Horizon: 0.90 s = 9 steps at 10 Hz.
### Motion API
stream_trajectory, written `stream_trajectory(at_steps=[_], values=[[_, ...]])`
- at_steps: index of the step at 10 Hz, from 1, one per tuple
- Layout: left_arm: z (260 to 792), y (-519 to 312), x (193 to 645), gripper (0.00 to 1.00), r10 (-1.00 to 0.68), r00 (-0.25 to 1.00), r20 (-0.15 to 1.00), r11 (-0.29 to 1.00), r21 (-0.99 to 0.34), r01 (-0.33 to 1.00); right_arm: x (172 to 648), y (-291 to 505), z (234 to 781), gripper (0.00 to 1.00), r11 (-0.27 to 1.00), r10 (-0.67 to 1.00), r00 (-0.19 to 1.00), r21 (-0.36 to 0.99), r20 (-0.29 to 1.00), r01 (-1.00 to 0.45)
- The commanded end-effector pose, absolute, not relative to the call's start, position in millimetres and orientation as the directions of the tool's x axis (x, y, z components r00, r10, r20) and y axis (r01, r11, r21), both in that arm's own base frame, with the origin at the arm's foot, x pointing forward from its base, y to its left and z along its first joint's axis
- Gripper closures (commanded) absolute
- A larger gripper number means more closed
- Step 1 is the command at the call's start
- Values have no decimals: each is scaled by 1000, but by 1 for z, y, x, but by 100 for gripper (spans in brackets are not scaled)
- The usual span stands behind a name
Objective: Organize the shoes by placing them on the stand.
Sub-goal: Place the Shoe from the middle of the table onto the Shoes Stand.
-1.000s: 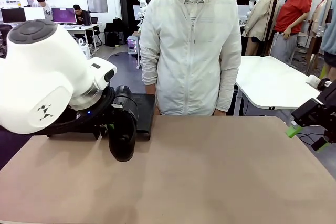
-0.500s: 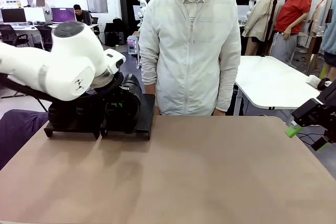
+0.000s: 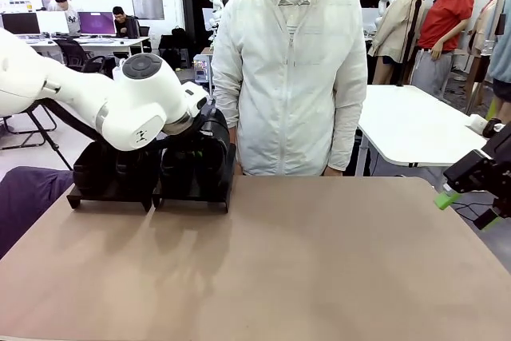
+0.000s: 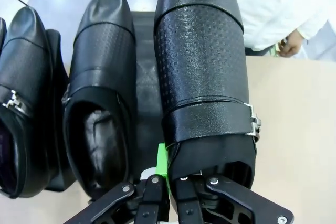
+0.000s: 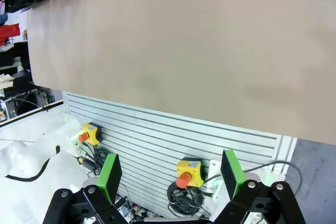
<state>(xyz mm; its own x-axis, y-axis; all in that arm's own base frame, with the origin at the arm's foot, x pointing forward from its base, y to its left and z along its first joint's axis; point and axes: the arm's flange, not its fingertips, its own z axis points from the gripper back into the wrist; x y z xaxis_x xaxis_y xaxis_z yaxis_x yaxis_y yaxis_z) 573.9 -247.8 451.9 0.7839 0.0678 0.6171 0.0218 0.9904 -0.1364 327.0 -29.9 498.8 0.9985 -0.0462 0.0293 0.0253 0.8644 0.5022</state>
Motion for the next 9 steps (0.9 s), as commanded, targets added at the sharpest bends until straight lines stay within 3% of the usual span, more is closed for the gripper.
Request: stream_trajectory(at_steps=[1, 6, 7, 8, 9], values=[[440, -265, 591, 100, 111, 749, 653, 990, -139, -25, 328, -32, 501, 0, 852, -29, 999, 524, 40, 3], [423, -263, 605, 100, 127, 736, 665, 989, -137, -47, 328, -32, 501, 0, 852, -29, 999, 524, 40, 3], [424, -263, 605, 80, 125, 738, 663, 990, -132, -49, 328, -32, 501, 0, 852, -29, 999, 524, 40, 3], [423, -264, 606, 26, 113, 748, 654, 992, -118, -46, 328, -32, 501, 0, 852, -29, 999, 524, 40, 3], [423, -265, 606, 0, 110, 750, 652, 992, -114, -47, 328, -32, 501, 0, 852, -29, 999, 524, 40, 3]])
